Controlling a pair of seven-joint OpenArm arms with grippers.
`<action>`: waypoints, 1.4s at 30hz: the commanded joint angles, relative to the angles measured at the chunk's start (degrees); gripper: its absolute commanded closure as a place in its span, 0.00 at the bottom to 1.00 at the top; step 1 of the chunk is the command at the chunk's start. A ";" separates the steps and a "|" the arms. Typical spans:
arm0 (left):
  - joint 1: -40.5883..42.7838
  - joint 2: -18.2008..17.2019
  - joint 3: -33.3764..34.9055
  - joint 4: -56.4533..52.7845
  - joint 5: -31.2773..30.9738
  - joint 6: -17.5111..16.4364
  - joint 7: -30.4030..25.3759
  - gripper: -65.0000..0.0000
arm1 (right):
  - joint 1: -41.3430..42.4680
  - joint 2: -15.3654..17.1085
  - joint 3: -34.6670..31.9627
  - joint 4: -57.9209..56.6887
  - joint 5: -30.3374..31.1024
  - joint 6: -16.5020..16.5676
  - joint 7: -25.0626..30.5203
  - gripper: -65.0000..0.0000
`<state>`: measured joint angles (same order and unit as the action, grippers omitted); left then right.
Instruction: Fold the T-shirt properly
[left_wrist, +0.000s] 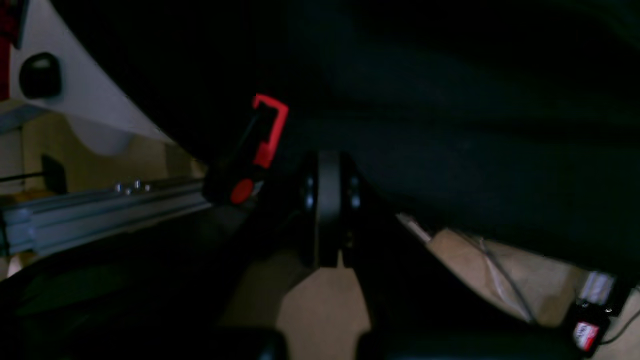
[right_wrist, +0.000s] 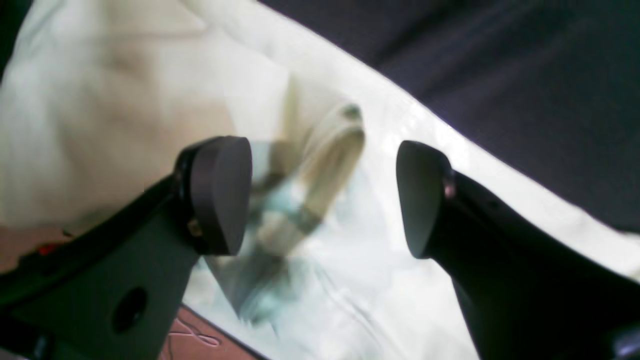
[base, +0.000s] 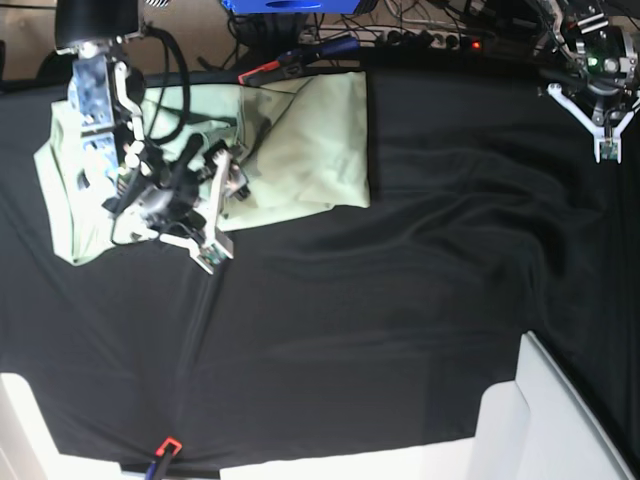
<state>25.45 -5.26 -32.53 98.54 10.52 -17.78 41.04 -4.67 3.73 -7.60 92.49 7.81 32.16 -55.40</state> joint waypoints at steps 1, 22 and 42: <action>0.09 -0.41 -0.30 0.84 0.07 0.59 -0.90 1.00 | 1.19 0.27 -0.01 0.04 0.58 0.41 1.73 0.33; 0.00 -0.33 0.14 -2.06 0.07 0.59 -1.17 1.00 | 4.18 -0.43 -0.01 -8.40 0.58 0.41 5.24 0.66; 0.09 -0.33 -0.21 -4.96 0.07 0.59 -1.26 1.00 | 5.15 -0.96 5.18 -8.40 0.58 0.06 5.24 1.00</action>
<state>25.28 -4.95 -32.29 92.82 10.33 -17.80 40.60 -0.47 2.66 -2.59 83.29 7.92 32.34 -51.07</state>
